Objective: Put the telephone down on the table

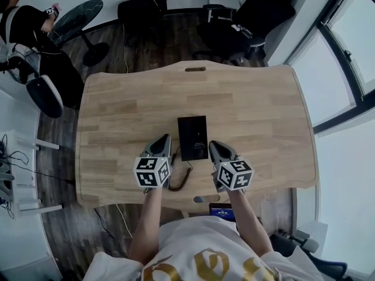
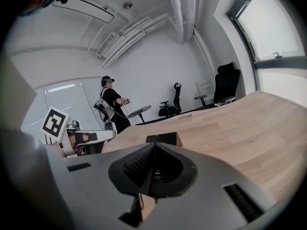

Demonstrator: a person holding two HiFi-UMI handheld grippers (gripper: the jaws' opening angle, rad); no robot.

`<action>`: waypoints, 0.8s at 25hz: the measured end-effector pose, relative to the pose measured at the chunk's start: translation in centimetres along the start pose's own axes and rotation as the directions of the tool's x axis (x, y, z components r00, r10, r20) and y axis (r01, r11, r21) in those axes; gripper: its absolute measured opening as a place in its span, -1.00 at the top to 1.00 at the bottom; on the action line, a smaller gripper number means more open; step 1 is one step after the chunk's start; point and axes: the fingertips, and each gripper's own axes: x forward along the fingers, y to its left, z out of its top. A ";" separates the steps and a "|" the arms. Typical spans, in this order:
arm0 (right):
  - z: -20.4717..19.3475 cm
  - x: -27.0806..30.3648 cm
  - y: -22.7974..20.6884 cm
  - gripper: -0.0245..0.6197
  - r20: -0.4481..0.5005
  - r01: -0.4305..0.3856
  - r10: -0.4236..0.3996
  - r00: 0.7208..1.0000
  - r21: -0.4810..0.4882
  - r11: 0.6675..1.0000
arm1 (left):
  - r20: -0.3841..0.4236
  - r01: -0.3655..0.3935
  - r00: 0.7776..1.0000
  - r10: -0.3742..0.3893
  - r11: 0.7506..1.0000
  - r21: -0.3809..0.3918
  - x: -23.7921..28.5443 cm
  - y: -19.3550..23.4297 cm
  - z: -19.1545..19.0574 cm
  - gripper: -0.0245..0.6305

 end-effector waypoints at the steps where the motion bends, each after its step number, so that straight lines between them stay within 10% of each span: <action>1: 0.1 -0.5 0.3 0.88 0.009 0.003 -0.003 1.000 -0.003 1.000 | 0.013 0.008 1.000 -0.008 1.000 0.003 -0.5 -0.4 0.2 0.90; 20: 3.2 -7.9 4.9 0.89 0.158 0.061 -0.044 0.986 -0.099 0.993 | 0.193 0.038 0.980 -0.046 0.998 0.045 -8.1 -4.4 3.4 0.90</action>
